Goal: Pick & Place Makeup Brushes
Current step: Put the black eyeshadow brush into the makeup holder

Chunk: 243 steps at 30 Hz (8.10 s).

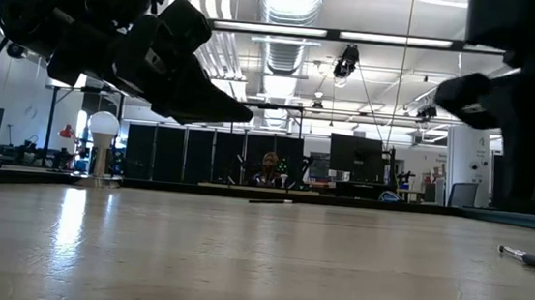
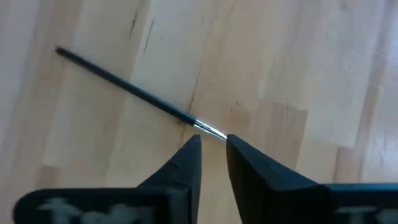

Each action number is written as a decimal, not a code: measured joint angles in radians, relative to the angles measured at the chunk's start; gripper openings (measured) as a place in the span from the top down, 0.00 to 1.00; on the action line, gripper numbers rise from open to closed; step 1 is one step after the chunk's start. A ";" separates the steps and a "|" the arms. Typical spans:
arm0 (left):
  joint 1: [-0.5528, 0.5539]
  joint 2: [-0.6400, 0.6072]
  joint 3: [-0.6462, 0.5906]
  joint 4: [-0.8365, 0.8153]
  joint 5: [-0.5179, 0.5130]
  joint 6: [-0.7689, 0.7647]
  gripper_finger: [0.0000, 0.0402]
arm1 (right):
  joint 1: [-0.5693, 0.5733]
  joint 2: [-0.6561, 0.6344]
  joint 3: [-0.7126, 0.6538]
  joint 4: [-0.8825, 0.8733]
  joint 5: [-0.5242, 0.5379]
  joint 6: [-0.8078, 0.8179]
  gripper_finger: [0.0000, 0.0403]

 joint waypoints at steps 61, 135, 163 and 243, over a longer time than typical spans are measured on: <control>-0.142 0.144 0.309 -0.493 -0.042 -0.444 0.64 | -0.099 0.118 0.307 -0.104 0.349 -0.614 0.98; -0.112 0.232 0.151 0.288 -0.181 0.030 0.98 | -0.218 -0.214 -0.423 1.361 0.156 -0.361 0.80; -0.094 0.232 0.283 0.187 -0.198 0.069 0.98 | -0.282 -0.200 -0.291 1.299 0.154 -0.245 0.71; -0.077 0.229 0.282 -0.003 -0.157 -0.005 0.69 | 0.468 -0.115 0.474 -0.890 -0.182 1.567 0.97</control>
